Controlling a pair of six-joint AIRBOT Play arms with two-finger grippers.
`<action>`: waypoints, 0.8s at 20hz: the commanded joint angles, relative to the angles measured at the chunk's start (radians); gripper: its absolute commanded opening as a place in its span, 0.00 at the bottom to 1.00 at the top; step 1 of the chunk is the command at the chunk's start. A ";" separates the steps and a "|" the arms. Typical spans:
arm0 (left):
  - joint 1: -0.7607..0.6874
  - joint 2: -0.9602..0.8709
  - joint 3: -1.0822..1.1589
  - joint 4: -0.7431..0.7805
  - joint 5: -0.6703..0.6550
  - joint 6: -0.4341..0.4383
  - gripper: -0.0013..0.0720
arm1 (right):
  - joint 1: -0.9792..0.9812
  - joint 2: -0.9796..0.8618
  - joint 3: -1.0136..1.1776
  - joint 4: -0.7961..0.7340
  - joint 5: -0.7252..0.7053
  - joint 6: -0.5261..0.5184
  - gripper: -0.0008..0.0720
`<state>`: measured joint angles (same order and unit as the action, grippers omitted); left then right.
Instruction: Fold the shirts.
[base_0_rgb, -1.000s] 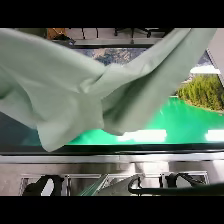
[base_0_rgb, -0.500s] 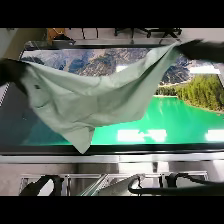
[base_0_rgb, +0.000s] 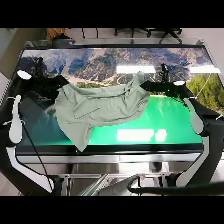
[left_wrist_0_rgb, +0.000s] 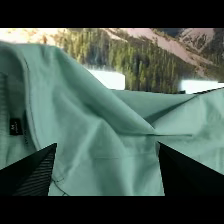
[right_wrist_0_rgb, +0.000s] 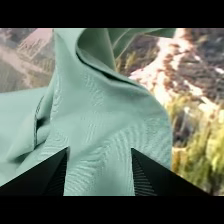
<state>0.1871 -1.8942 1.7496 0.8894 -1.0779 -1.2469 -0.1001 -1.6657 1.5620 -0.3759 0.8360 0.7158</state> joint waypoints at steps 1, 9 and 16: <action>0.081 -0.080 0.217 0.002 -0.282 -0.066 0.95 | -0.058 0.040 0.004 -0.042 0.108 -0.002 0.64; 0.232 0.166 -0.234 0.061 -0.470 -0.075 0.95 | -0.186 0.163 -0.096 -0.332 0.496 0.235 0.64; 0.227 0.333 -0.803 0.049 -0.203 0.013 0.95 | -0.062 0.154 -0.278 -0.330 0.379 0.189 0.64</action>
<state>0.4236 -1.6089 1.1244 0.9428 -1.3891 -1.2655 -0.2035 -1.5063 1.3270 -0.6899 1.2381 0.9119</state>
